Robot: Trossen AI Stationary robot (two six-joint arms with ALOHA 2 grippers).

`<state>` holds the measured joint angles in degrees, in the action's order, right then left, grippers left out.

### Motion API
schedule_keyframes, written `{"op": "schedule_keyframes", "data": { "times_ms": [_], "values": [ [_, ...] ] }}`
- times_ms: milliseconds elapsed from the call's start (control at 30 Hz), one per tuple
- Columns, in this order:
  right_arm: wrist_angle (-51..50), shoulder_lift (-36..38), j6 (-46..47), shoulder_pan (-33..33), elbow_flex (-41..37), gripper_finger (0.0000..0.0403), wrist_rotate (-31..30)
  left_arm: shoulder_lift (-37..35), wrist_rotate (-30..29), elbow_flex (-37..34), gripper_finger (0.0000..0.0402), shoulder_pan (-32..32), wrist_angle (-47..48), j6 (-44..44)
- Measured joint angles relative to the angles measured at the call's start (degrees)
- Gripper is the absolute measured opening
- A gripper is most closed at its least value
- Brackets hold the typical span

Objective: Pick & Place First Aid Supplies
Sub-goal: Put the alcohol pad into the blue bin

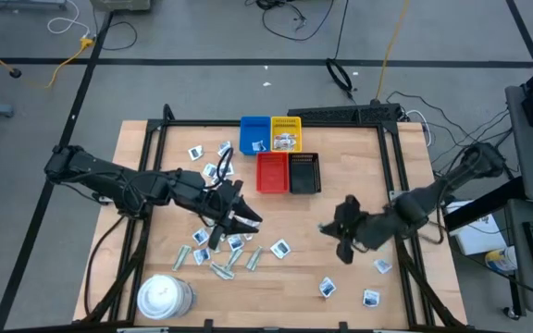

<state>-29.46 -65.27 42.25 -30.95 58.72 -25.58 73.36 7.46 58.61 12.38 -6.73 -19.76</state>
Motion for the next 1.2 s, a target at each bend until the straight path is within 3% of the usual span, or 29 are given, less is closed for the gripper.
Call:
{"op": "schedule_keyframes", "data": {
  "times_ms": [167,500,833,1000,1200],
  "values": [
    [11.4,1.8,-12.3,3.7,0.0,0.0,0.6,0.0,0.0,0.0,0.0157,-0.2,-1.9,0.0],
    [33.9,-0.1,-25.6,11.5,-0.1,0.0,18.2,0.0,-2.1,0.0,0.0157,-0.2,-5.9,0.4],
    [54.0,-6.2,-28.5,17.3,-0.1,0.0,39.0,0.0,-3.0,0.0,0.0157,-0.3,-7.0,0.2],
    [61.7,-10.1,-27.7,19.8,-0.1,0.0,43.4,0.0,-3.0,0.0,0.0157,-0.3,-7.5,-2.0],
    [63.5,-12.4,-26.4,21.2,-0.1,0.0,45.7,0.6,-1.9,0.0,0.0157,-0.6,-10.0,-3.0]
  ]
}}
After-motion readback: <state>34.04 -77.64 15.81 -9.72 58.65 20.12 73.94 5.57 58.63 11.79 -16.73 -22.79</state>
